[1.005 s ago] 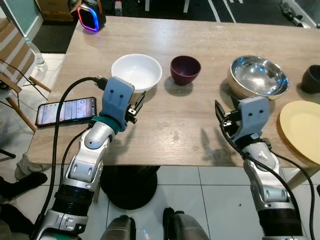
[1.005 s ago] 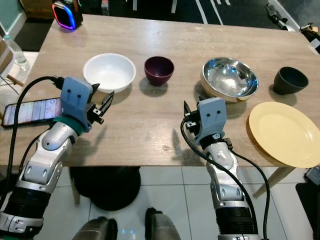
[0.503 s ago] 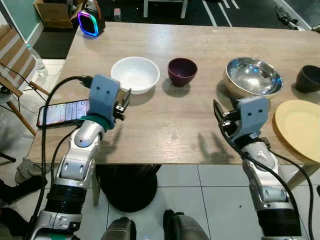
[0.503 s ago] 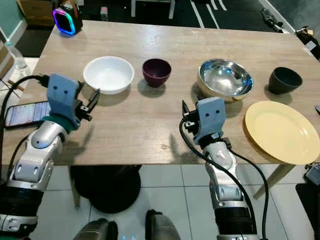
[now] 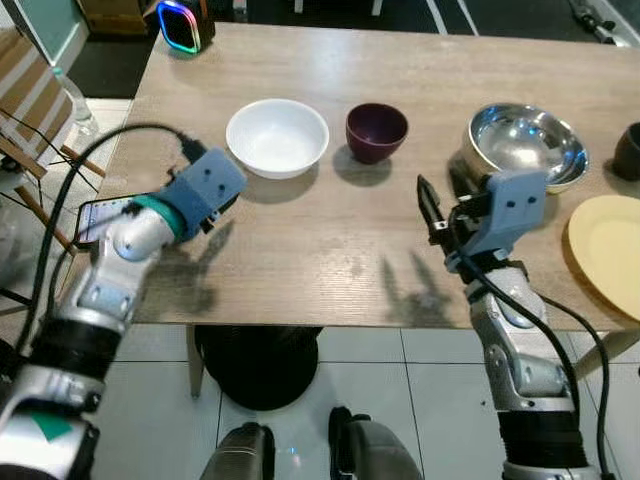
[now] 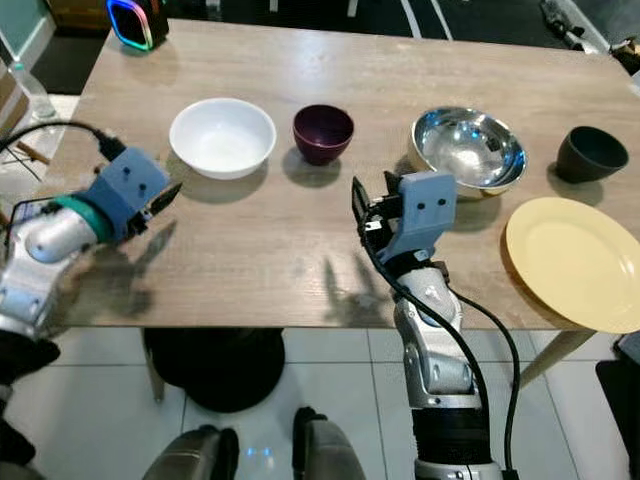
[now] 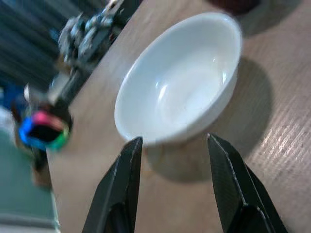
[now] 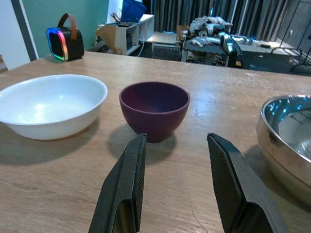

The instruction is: Setting the table

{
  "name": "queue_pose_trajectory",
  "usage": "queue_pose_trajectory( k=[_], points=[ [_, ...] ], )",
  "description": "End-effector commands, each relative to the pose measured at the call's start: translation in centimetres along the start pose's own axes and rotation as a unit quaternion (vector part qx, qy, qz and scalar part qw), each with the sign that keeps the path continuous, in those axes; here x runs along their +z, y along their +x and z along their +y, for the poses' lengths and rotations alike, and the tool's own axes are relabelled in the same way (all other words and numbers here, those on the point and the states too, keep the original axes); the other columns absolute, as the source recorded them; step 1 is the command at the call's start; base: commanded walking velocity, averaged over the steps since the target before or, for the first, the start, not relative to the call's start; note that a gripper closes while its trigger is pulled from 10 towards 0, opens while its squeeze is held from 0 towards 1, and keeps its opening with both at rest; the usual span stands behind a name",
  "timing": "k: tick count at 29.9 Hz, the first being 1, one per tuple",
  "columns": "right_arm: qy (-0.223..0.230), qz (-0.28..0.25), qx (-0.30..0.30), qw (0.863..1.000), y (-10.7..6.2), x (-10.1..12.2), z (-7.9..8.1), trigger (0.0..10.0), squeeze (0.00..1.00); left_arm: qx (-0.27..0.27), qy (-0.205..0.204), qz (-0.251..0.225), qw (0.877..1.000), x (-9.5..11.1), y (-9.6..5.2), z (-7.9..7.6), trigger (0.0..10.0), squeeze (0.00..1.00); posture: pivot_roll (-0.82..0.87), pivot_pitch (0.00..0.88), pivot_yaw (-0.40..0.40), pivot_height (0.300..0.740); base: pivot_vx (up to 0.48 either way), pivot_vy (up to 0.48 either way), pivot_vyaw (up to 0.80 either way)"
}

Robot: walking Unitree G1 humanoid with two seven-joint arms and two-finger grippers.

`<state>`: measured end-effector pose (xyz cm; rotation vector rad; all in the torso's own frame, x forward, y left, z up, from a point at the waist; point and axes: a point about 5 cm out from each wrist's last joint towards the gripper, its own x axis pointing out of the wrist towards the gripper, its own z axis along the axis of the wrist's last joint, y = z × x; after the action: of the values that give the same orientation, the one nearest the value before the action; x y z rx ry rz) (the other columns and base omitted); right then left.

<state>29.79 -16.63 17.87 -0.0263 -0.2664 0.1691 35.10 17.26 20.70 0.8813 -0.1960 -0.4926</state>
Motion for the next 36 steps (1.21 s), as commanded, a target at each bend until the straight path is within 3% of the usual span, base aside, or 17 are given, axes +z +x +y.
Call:
queue_pose_trajectory(
  k=[1, 3, 4, 18, 20, 24, 25, 29, 30, 34, 35, 36],
  points=[
    [0.005, 0.005, -0.011, 1.0, -0.4, -0.1, -0.4, 10.0, 0.0, -0.042, 0.037, -0.006, 0.998, -0.1, 0.2, -1.1, 10.0, 0.0, -0.01, 0.139, 0.034, 0.74, 0.0, 0.0, 0.0],
    [0.005, 0.005, -0.012, 1.0, -0.5, -0.1, -0.4, 10.0, 0.0, -0.053, 0.053, -0.012, 0.997, 0.1, 0.4, -1.1, 10.0, 0.0, -0.01, 0.139, 0.034, 0.74, 0.0, 0.0, 0.0],
    [0.006, 0.005, -0.015, 1.0, -0.6, 0.0, -0.4, 10.0, 0.0, -0.066, 0.092, -0.021, 0.993, 0.3, 0.7, -0.9, 10.0, 0.0, -0.01, 0.14, 0.038, 0.74, 0.0, 0.0, 0.0],
    [0.003, 0.012, -0.013, 1.0, -0.9, 0.2, -0.6, 10.0, 0.0, -0.081, 0.09, 0.01, 0.993, -0.7, 2.4, -0.2, 10.0, 0.0, -0.04, 0.159, 0.042, 0.74, 0.0, 0.0, 0.0],
    [0.0, 0.014, -0.012, 1.0, -1.1, 0.4, -0.7, 10.0, 0.0, -0.078, 0.107, 0.027, 0.991, -1.4, 2.8, 0.2, 10.0, 0.0, -0.04, 0.171, 0.042, 0.74, 0.0, 0.0, 0.0],
    [-0.001, 0.015, -0.013, 1.0, -1.3, 0.5, -0.7, 10.0, 0.0, -0.077, 0.147, 0.017, 0.986, -1.4, 3.1, 0.2, 10.0, 0.0, -0.05, 0.179, 0.045, 0.74, 0.0, 0.0, 0.0],
    [-0.001, 0.016, -0.013, 1.0, -1.5, 0.5, -0.6, 10.0, 0.0, -0.076, 0.172, 0.011, 0.982, -1.4, 3.2, 0.2, 8.7, 0.0, -0.05, 0.19, 0.053, 0.74, 0.0, 0.0, 0.0],
    [-0.001, 0.017, -0.016, 1.0, -1.8, 0.6, -0.6, 10.0, 0.0, -0.077, 0.207, 0.004, 0.975, -1.2, 3.4, 0.2, 8.1, 0.0, -0.06, 0.198, 0.059, 0.74, 0.0, 0.0, 0.0],
    [0.0, 0.019, -0.02, 1.0, -2.0, 0.6, -0.6, 10.0, 0.0, -0.082, 0.216, 0.002, 0.973, -1.2, 3.5, 0.2, 4.7, 0.0, -0.06, 0.2, 0.064, 0.74, 0.0, 0.0, 0.0],
    [0.0, 0.022, -0.025, 0.999, -2.4, 0.5, -0.6, 10.0, 0.0, -0.091, 0.231, -0.001, 0.969, -1.1, 3.7, -0.1, 3.9, 0.0, -0.07, 0.207, 0.069, 0.74, 0.0, 0.0, 0.0],
    [0.0, 0.023, -0.026, 0.999, -2.5, 0.5, -0.6, 10.0, 0.0, -0.094, 0.237, -0.002, 0.967, -1.1, 3.8, -0.2, 3.1, 0.0, -0.07, 0.207, 0.069, 0.74, 0.0, 0.0, 0.0],
    [0.0, 0.024, -0.027, 0.999, -2.5, 0.5, -0.6, 10.0, 0.0, -0.095, 0.242, -0.004, 0.966, -1.1, 3.9, -0.2, 0.0, 0.0, -0.08, 0.209, 0.072, 0.74, 0.0, 0.0, 0.0]
  ],
)
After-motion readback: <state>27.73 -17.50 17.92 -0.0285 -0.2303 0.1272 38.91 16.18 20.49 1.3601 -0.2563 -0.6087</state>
